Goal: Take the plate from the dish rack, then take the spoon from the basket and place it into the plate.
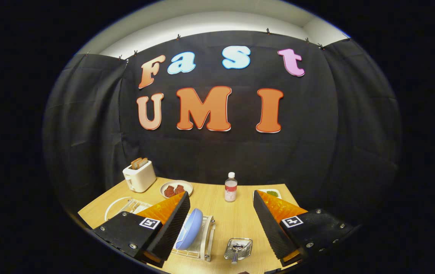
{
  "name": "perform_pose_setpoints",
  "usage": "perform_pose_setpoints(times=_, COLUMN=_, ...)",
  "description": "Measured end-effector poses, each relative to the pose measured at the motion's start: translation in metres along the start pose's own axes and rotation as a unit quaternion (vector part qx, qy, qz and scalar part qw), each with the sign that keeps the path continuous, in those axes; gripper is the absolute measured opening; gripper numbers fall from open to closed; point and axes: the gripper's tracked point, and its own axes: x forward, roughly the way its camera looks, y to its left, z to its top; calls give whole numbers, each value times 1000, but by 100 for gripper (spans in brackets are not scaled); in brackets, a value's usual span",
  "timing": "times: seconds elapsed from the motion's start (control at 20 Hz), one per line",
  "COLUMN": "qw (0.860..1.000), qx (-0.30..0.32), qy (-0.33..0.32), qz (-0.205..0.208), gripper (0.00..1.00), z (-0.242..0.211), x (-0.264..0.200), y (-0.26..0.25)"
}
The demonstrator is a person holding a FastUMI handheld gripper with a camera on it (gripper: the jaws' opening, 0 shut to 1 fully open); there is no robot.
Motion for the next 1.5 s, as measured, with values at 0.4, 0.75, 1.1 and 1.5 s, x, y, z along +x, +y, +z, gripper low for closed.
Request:
perform_pose_setpoints(times=0.4, qw=984, qx=72, qy=157, qz=50, gripper=97, z=-46, x=35, y=29)
perform_pose_setpoints(times=0.75, qw=962, qx=35, qy=267, qz=53, gripper=88, z=-94, x=70, y=51)
perform_pose_setpoints(times=1.1, qw=933, qx=-5, qy=360, qz=15, gripper=82, z=-151, x=99, y=60)
perform_pose_setpoints(times=1.5, qw=905, qx=-13, qy=424, qz=-12, gripper=64, z=-190, x=105, y=82)
